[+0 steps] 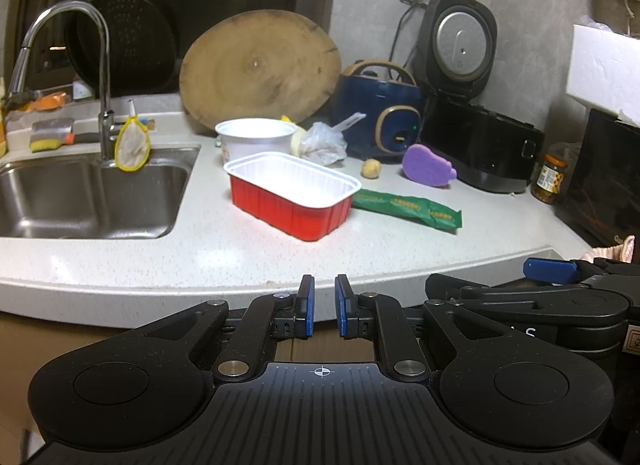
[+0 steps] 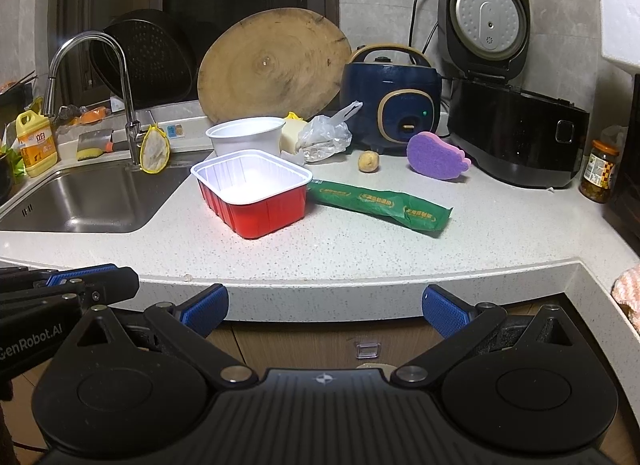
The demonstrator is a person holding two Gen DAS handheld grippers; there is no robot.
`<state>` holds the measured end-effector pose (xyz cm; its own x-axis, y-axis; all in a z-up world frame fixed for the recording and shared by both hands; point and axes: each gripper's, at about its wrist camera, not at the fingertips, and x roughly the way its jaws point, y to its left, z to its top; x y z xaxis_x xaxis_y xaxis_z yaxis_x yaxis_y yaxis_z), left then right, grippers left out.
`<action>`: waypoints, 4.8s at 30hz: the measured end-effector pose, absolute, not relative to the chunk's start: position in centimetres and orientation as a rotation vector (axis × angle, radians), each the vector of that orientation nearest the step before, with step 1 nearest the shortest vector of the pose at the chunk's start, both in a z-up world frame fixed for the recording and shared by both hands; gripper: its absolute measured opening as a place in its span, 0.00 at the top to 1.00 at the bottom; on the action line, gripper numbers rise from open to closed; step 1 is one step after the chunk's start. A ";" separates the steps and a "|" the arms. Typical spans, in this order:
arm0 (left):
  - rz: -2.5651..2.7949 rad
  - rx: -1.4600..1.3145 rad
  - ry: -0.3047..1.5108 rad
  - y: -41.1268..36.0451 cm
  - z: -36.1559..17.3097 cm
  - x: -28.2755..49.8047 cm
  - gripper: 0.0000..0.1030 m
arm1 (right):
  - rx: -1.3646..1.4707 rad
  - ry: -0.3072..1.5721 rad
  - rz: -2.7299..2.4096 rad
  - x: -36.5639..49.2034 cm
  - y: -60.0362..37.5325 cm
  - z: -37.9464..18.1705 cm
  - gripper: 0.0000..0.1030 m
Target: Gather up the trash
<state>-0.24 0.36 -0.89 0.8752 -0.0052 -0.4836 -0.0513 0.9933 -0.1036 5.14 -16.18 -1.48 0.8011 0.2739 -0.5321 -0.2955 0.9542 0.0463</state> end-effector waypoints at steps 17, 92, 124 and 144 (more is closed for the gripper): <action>0.024 -0.119 0.532 0.4 -1.1 0.6 0.86 | -0.036 0.592 0.298 6.0 -16.1 -1.9 0.00; 0.208 -0.327 0.679 11.1 -1.9 19.6 0.78 | -0.109 0.616 0.640 24.6 -9.4 -3.1 0.25; 0.305 -0.340 0.776 11.4 -4.0 20.0 0.76 | -0.111 0.801 0.483 28.1 -12.4 -8.0 0.08; 0.323 -0.420 0.729 12.1 -4.1 17.9 0.77 | -0.193 0.820 0.557 28.1 -11.9 -8.1 0.00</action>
